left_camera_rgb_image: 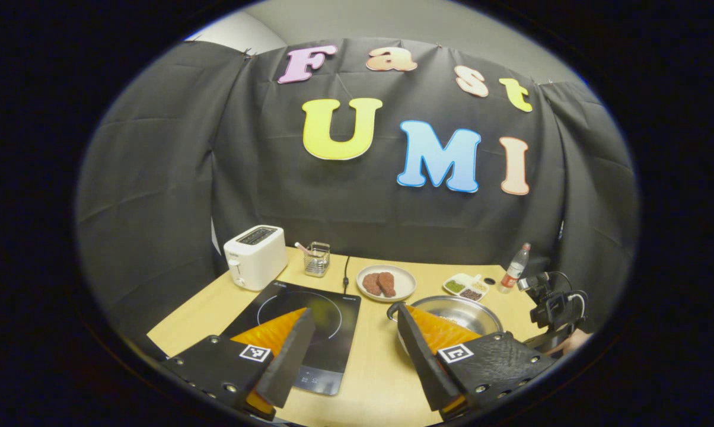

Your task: First push the handle of the pot to place it horizontally, then grasp the pot with both hands and set it on the induction cooktop.

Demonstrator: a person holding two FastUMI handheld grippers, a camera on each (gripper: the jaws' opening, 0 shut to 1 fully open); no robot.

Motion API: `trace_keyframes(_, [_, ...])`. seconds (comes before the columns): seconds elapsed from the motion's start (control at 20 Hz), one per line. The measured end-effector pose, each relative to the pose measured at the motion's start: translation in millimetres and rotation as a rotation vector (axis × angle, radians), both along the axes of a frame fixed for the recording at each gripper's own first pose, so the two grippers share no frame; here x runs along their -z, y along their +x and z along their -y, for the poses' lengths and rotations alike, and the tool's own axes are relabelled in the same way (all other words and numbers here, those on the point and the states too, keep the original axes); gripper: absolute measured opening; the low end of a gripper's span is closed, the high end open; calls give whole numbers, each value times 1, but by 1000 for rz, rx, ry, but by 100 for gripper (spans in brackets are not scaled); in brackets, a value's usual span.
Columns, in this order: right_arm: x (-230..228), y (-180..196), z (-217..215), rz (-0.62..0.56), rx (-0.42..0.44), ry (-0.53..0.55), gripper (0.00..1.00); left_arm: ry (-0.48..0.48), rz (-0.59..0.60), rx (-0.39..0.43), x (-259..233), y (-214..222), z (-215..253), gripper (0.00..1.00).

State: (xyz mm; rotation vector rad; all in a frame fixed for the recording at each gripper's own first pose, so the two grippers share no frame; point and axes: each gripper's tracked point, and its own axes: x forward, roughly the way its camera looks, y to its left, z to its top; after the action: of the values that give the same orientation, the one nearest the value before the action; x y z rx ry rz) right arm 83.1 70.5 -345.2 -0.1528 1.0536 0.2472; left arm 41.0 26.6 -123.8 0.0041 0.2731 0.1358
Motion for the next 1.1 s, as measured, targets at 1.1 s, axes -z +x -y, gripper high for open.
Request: trace_keyframes(1.1, [-3,70,53,41,32,56,2,19,-46,-89,12,6,51,87])
